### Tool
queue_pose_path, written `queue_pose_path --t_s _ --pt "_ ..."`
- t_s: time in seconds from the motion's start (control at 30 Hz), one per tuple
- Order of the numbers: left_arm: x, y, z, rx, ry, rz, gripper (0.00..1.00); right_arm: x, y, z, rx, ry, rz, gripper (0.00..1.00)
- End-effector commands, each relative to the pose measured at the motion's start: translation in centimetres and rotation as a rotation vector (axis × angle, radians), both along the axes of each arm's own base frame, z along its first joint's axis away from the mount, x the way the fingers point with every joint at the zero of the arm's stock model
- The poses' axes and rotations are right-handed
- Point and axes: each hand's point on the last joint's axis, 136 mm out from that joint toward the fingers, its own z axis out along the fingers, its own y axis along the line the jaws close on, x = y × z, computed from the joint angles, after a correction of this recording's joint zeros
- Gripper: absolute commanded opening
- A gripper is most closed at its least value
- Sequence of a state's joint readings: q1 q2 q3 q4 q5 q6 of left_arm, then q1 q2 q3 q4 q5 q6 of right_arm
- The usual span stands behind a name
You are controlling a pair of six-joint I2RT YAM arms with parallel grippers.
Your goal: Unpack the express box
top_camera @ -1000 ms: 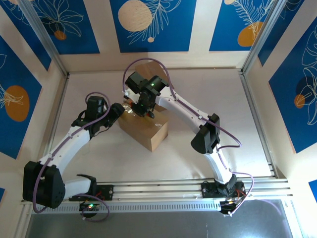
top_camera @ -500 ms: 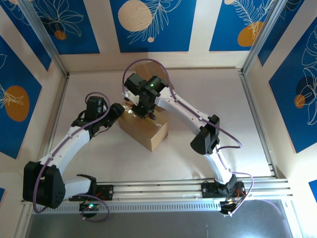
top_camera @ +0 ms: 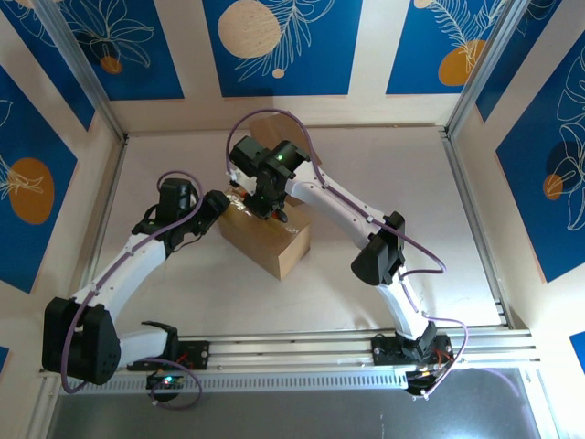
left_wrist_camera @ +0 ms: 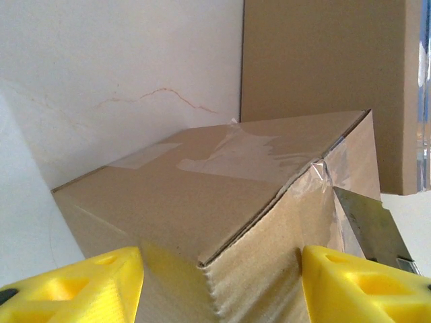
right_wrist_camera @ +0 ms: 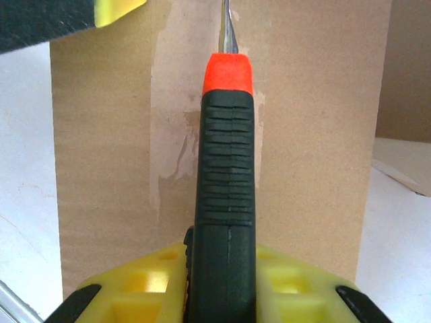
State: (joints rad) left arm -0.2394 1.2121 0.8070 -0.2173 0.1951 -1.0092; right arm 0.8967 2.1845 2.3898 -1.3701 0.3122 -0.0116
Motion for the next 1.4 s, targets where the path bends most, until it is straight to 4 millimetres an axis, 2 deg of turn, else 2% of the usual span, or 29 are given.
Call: queue_pose_path --t_s 0.0,0.53,0.67,0.93,1.37 --pt "-1.5 1.4 -3.1 0.026 0.111 0.037 0.62 -1.6 -0.4 -0.7 -0.032 0.073 0.01 0.0" --pt "-1.4 1.5 -3.4 0.02 0.113 0.045 0.62 -2.3 -3.4 -3.2 -0.214 0.11 -0.012 0.0" --pt "-1.4 1.5 -3.5 0.018 0.114 0.044 0.62 -2.5 -3.8 -3.0 -0.232 0.106 -0.023 0.0" --pt "-1.3 1.6 -3.7 0.012 0.115 0.046 0.62 -3.7 -3.4 -2.7 -0.228 0.114 -0.005 0.0" --pt "-1.3 1.7 -3.8 0.008 0.115 0.048 0.62 -5.8 -5.3 -3.3 -0.295 0.175 -0.006 0.0"
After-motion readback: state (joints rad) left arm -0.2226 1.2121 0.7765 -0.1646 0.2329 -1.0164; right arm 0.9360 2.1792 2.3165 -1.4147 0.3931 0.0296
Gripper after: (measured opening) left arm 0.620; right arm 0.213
